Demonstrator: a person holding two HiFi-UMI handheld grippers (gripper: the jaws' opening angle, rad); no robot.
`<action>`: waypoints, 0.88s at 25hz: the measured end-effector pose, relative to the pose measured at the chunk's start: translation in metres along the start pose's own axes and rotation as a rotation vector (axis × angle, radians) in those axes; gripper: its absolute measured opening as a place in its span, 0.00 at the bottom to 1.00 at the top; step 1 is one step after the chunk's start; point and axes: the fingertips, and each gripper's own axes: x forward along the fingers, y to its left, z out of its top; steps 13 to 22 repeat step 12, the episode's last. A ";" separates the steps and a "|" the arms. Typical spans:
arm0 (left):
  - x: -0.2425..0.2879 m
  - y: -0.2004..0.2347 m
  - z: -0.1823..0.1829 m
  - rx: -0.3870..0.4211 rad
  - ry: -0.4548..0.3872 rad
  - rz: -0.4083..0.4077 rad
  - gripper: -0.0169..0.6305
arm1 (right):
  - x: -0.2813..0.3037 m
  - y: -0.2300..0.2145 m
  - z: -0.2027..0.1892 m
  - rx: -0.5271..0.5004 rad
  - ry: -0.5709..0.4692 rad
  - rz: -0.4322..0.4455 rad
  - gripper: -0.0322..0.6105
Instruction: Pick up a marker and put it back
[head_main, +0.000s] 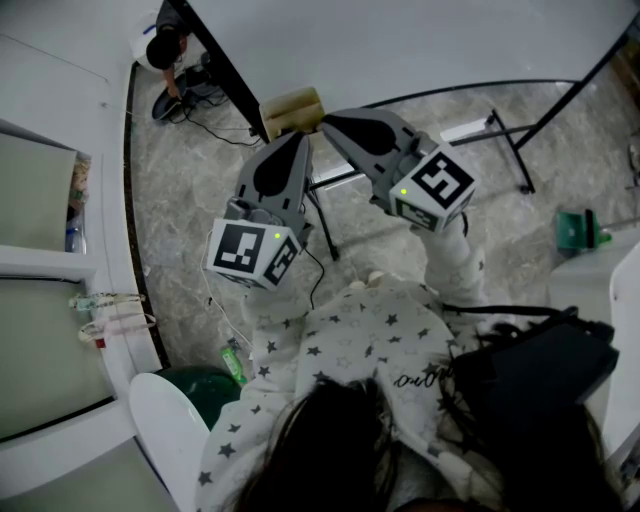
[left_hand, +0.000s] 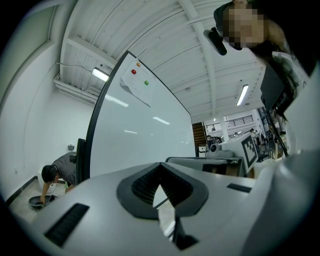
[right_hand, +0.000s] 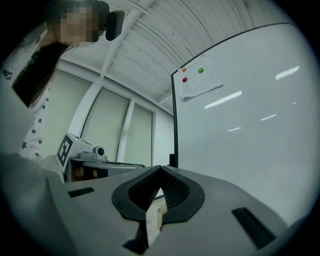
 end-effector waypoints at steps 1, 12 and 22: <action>0.000 0.000 0.000 0.000 0.000 -0.001 0.03 | 0.000 0.000 -0.001 -0.003 0.004 -0.002 0.06; 0.002 -0.001 0.001 -0.003 0.011 -0.005 0.03 | -0.001 -0.005 -0.001 -0.011 0.013 -0.014 0.06; 0.002 -0.001 0.001 -0.003 0.011 -0.005 0.03 | -0.001 -0.005 -0.001 -0.011 0.013 -0.014 0.06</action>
